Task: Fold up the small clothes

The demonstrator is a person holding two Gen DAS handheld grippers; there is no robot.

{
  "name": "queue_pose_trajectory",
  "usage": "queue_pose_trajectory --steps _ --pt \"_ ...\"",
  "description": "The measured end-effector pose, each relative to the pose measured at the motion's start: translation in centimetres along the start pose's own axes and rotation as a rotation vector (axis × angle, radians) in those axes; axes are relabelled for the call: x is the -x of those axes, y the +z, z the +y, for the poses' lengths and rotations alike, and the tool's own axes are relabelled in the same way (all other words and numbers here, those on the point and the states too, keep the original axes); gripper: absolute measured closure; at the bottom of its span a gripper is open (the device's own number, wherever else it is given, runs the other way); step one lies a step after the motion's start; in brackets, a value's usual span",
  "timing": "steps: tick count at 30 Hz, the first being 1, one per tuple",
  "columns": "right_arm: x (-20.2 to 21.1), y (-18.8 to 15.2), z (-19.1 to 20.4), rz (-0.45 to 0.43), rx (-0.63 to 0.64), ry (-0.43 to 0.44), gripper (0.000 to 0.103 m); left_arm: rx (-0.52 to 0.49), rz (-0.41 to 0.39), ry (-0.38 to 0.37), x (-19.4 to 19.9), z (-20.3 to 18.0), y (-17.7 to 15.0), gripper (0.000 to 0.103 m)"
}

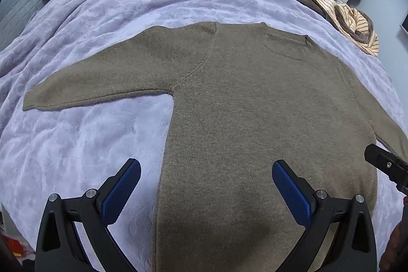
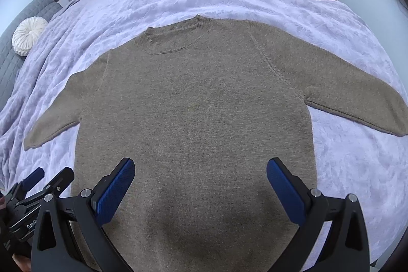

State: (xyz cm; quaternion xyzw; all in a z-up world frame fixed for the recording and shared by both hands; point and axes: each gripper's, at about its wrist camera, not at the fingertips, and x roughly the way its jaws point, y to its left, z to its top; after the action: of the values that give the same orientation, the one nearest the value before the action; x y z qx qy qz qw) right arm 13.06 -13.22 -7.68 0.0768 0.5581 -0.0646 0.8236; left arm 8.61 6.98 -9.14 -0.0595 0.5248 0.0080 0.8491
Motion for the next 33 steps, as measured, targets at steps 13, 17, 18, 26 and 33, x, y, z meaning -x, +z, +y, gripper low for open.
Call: queue_pose_trajectory --steps 13,17,18,26,33 --pt "-3.7 -1.5 5.4 0.067 0.085 0.115 0.0 0.507 -0.1 -0.082 -6.3 22.9 3.1 0.0" --pt "-5.2 -2.1 6.4 0.095 0.113 0.093 0.0 0.666 -0.115 -0.144 -8.9 29.0 3.3 0.0" --pt "-5.5 -2.1 6.7 0.104 0.116 0.09 0.0 0.687 -0.126 -0.164 -9.3 29.7 3.4 0.0" --pt "-6.7 -2.3 8.0 0.134 0.132 0.112 0.0 0.753 -0.247 -0.173 -9.2 31.6 4.9 0.096" --pt "-5.5 -2.0 6.9 0.051 0.121 0.178 0.0 0.408 -0.428 -0.332 -3.4 22.2 10.1 0.096"
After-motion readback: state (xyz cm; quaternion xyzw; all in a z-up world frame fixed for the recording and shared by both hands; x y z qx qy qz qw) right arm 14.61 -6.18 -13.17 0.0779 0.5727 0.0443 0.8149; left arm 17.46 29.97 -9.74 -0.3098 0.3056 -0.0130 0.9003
